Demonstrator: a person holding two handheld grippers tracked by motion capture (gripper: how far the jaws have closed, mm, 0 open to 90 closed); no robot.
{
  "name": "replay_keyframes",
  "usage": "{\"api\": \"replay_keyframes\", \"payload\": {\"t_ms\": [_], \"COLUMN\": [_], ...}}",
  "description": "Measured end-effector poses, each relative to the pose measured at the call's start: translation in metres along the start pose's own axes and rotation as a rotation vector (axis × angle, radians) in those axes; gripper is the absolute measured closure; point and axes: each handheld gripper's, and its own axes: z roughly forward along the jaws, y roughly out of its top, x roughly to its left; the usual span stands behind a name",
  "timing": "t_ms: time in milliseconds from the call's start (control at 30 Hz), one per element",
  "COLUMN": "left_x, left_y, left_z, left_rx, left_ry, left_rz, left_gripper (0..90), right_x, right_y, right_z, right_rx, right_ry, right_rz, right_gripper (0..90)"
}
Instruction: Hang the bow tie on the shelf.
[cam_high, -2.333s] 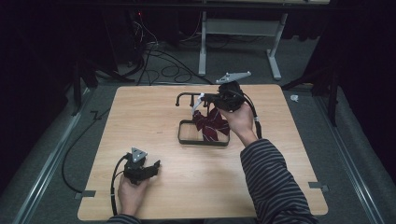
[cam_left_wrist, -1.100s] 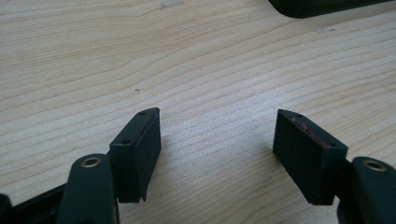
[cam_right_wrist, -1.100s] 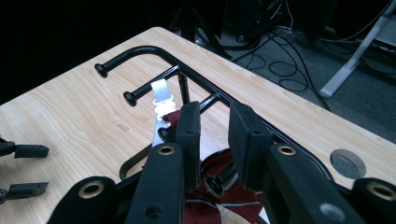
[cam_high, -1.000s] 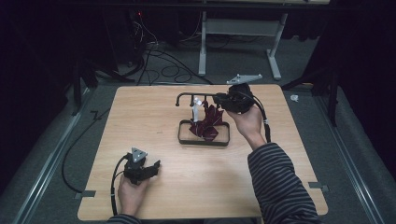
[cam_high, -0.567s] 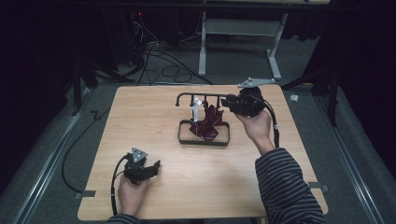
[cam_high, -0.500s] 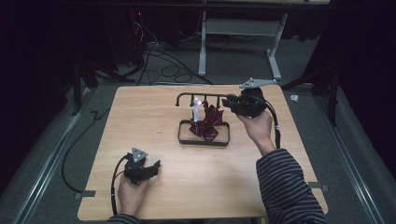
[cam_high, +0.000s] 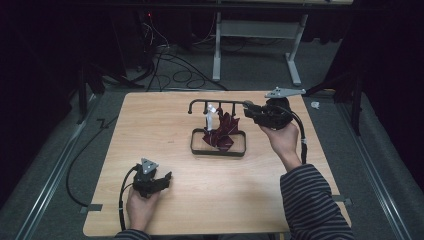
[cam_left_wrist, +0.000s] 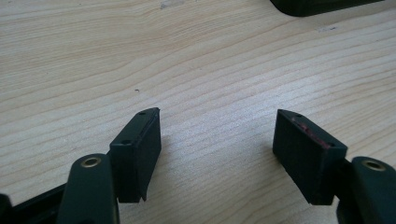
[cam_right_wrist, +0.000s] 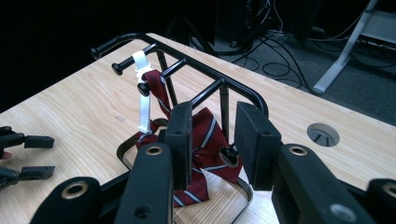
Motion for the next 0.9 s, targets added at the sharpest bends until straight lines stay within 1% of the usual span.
{"api": "replay_keyframes", "payload": {"t_ms": [267,400,467,567,767,900], "left_x": [0.000,0.000,0.000,0.000,0.000,0.000], "left_y": [0.000,0.000,0.000,0.000,0.000,0.000], "left_z": [0.000,0.000,0.000,0.000,0.000,0.000], "left_rx": [0.000,0.000,0.001,0.002,0.002,0.002], "left_ry": [-0.001,-0.001,-0.001,0.000,0.000,0.000], "left_rz": [0.000,0.000,0.001,0.001,0.002,0.002], "left_gripper": [32.9,32.9,32.9,32.9,32.9,32.8], "right_x": [-0.002,-0.003,-0.004,-0.005,-0.009,-0.011], "right_y": [-0.004,-0.008,-0.009,-0.011,-0.015,-0.018], "right_z": [-0.006,-0.008,-0.009,-0.012,-0.016,-0.019], "right_rx": [-0.007,-0.006,-0.007,-0.007,-0.012,-0.009], "right_ry": [0.003,0.000,0.000,-0.005,-0.019,-0.025], "right_rz": [0.005,0.017,0.014,0.023,0.020,0.033], "right_gripper": [68.6,68.5,68.5,68.4,68.3,68.3]}}
